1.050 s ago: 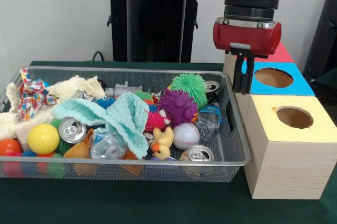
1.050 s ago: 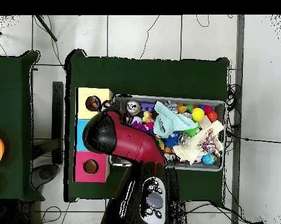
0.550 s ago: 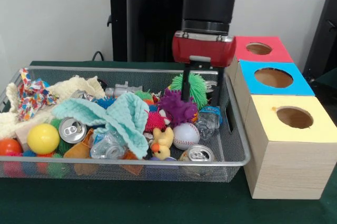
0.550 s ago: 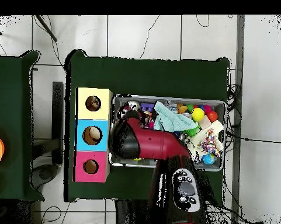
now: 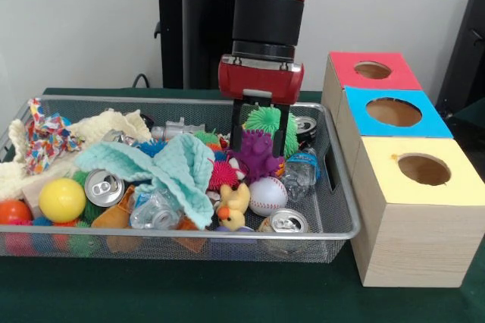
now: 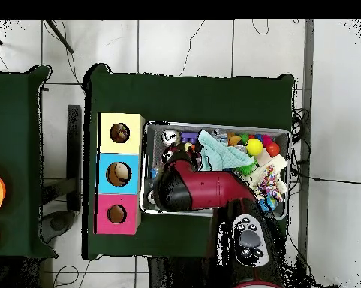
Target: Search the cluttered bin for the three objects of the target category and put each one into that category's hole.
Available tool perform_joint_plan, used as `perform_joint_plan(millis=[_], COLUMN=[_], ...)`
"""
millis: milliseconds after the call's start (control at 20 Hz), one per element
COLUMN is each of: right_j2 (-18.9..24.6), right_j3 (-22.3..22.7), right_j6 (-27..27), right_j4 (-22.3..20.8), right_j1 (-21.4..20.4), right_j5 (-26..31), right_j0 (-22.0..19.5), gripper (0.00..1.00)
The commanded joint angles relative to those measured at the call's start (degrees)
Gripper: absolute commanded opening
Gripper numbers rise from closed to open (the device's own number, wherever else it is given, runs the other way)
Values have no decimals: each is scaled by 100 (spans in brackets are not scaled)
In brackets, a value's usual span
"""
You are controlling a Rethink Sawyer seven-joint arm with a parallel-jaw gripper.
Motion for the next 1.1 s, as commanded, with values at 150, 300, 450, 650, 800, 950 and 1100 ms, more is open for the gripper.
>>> perform_joint_plan(millis=[150, 300, 450, 650, 800, 950, 1100], right_j2=[974, 911, 961, 983, 1011, 1038, 984], right_j3=[338, 289, 271, 269, 305, 288, 199], right_j6=[-1065, -1361, -1414, -1410, -1394, -1361, -1290], right_j4=[-1000, -1196, -1307, -1584, -1821, -2032, -2250], right_j1=[-427, -706, -830, -887, -870, -844, -784], right_j5=[889, 1374, 1644, 1709, 1610, 1594, 1608], right_j0=[-603, -661, -801, -953, -1130, -1195, -1161], gripper=[100, 100, 100, 100, 100, 100, 100])
